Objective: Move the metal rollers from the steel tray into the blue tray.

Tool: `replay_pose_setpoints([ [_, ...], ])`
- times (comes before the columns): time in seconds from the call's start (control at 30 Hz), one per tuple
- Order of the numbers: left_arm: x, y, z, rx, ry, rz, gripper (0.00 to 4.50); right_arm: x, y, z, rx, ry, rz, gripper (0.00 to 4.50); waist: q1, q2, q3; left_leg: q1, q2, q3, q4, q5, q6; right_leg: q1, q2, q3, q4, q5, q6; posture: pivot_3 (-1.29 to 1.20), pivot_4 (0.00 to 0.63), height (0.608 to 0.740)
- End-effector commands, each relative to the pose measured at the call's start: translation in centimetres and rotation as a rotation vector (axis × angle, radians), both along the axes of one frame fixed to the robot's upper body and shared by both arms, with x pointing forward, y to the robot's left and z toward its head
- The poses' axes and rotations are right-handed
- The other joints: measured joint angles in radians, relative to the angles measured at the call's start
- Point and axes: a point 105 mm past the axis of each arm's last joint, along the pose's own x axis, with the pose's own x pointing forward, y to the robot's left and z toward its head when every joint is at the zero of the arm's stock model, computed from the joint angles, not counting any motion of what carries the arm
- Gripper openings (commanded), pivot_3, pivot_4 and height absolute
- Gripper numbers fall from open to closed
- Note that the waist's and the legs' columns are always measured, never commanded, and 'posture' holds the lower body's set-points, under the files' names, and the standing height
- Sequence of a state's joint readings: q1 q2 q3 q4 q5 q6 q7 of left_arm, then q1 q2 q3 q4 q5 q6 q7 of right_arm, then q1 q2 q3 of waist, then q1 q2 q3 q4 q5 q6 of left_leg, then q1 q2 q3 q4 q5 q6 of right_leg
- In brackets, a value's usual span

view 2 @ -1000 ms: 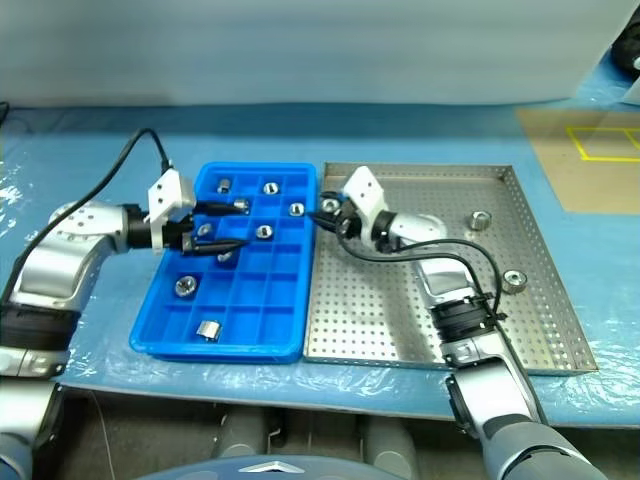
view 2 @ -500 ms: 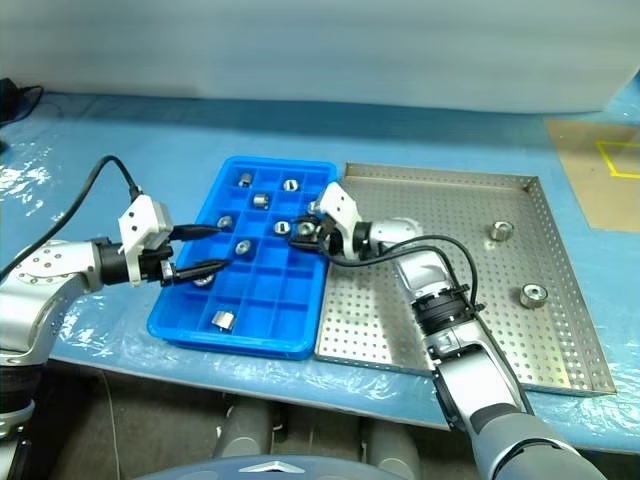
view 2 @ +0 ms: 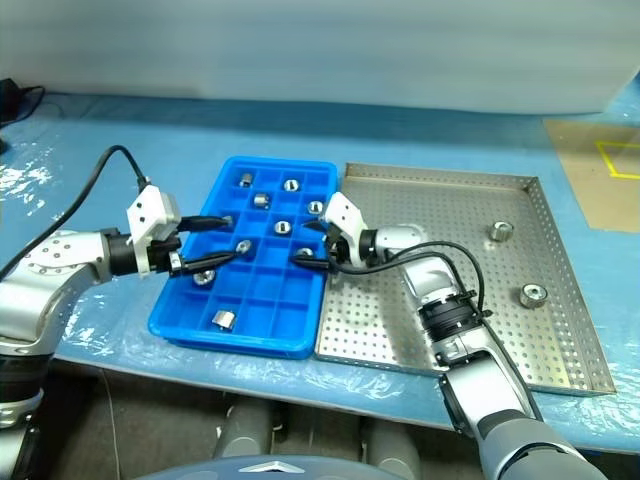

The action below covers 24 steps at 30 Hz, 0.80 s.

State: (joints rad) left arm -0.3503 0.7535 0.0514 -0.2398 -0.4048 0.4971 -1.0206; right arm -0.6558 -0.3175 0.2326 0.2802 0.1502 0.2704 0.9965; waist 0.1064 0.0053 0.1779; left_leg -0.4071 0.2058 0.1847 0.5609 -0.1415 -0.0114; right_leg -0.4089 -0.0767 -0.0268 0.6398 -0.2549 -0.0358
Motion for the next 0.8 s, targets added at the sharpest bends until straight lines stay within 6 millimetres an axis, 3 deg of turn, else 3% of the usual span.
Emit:
replay_pose_setpoints([
  [0.03, 0.3, -1.4, 0.4, -0.01, -0.032, -0.066, 3.37, 0.6, -1.6, 2.7, 0.06, -0.078, -0.068, 4.14, -0.003, 0.0, 0.0, 0.0, 0.0, 0.0, 0.0, 0.0, -0.001, 0.0, 0.0, 0.0, 0.0, 0.0, 0.0, 0.04, 0.15, 0.74],
  [0.1, 1.0, -2.4, 0.3, -0.021, -0.035, -0.097, 3.37, 1.3, -3.0, 3.5, 0.083, -0.102, -0.146, 4.14, -0.01, 0.0, 0.0, 0.0, 0.0, 0.0, 0.0, 0.001, -0.001, 0.0, 0.0, 0.0, 0.0, 0.0, 0.0, -0.02, 0.15, 0.74],
  [0.23, 2.6, -5.1, 0.4, -0.051, -0.059, -0.19, 3.37, 3.4, -8.4, 4.1, 0.051, -0.201, -0.432, 4.14, -0.011, 0.0, 0.0, 0.001, 0.0, 0.001, 0.0, 0.002, -0.003, 0.001, 0.001, 0.001, 0.001, 0.0, 0.0, -0.13, 0.15, 0.74],
  [0.4, 3.7, -7.5, 0.7, -0.086, -0.079, -0.264, 3.37, 3.4, -13.8, 3.9, 0.031, -0.23, -0.641, 4.14, -0.04, -0.001, 0.0, 0.002, -0.001, 0.009, 0.002, 0.001, -0.002, 0.002, 0.002, 0.002, 0.0, 0.0, 0.0, -0.24, 0.15, 0.74],
  [0.57, 3.5, -9.8, 0.2, -0.1, -0.051, -0.383, 3.37, -0.4, -19.5, 4.0, 0.008, -0.229, -0.816, 4.14, -0.064, -0.001, 0.0, 0.001, -0.002, 0.01, 0.001, 0.0, 0.001, 0.002, 0.003, 0.003, -0.002, 0.001, 0.002, -0.35, 0.15, 0.74],
  [0.7, 3.4, -11.2, -0.5, -0.106, -0.031, -0.445, 3.37, -3.9, -21.5, 2.7, -0.039, -0.191, -0.882, 4.14, -0.103, -0.001, 0.0, 0.002, -0.002, 0.012, 0.002, -0.004, 0.007, 0.002, 0.003, 0.004, -0.003, 0.0, 0.001, -0.43, 0.15, 0.74],
  [0.8, 3.4, -12.4, -0.6, -0.12, -0.026, -0.486, 3.37, -5.1, -22.6, 2.0, -0.062, -0.179, -0.944, 4.14, -0.128, -0.001, 0.0, 0.004, -0.001, 0.013, 0.003, -0.004, 0.007, 0.003, 0.003, 0.004, -0.003, 0.001, 0.001, -0.47, 0.15, 0.74],
])
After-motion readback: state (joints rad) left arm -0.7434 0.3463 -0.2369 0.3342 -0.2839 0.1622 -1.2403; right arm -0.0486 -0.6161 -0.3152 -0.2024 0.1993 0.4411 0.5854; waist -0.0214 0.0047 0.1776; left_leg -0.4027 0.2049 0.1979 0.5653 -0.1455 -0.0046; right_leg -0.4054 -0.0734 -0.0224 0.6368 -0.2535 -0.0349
